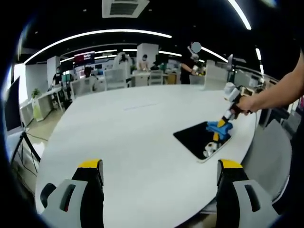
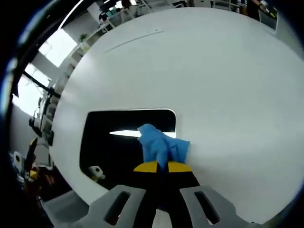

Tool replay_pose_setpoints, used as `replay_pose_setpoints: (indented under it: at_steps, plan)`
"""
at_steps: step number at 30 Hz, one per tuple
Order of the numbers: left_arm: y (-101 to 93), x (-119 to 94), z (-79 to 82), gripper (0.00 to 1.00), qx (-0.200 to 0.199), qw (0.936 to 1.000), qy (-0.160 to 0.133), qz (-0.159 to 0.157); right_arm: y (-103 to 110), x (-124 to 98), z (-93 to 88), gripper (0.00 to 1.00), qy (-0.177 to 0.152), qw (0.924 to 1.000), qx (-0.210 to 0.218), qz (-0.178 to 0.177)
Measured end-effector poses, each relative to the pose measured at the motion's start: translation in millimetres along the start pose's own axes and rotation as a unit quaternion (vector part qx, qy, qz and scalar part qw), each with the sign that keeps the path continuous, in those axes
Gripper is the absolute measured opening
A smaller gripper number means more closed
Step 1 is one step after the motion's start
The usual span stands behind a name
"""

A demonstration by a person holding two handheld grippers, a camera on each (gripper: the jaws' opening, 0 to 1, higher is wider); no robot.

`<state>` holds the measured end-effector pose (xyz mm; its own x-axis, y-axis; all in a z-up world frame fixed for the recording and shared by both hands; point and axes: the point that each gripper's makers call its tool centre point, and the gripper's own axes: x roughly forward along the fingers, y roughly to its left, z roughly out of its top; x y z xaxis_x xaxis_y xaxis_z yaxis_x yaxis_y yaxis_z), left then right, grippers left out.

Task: Wipe the mirror surface with the cleaning cloth until all visible marks leave the cleaned area.

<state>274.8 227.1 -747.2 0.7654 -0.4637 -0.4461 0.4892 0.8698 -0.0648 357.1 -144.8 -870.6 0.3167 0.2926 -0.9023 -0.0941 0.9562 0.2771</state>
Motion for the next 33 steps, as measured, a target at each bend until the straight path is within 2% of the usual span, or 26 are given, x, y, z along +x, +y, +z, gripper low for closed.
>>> replay_pose_setpoints:
  at_steps: [19,33]
  plan:
    - [-0.4,-2.0,-3.7,1.0,0.003,1.0,0.006,-0.002,1.8,-3.2,-10.9,0.0,0.005,1.0,-0.008,0.0]
    - [-2.9,-2.8,-5.1,1.0,0.005,0.9999,0.007,-0.007,-0.9,-4.6,-20.4,0.0,0.006,1.0,0.004,-0.001]
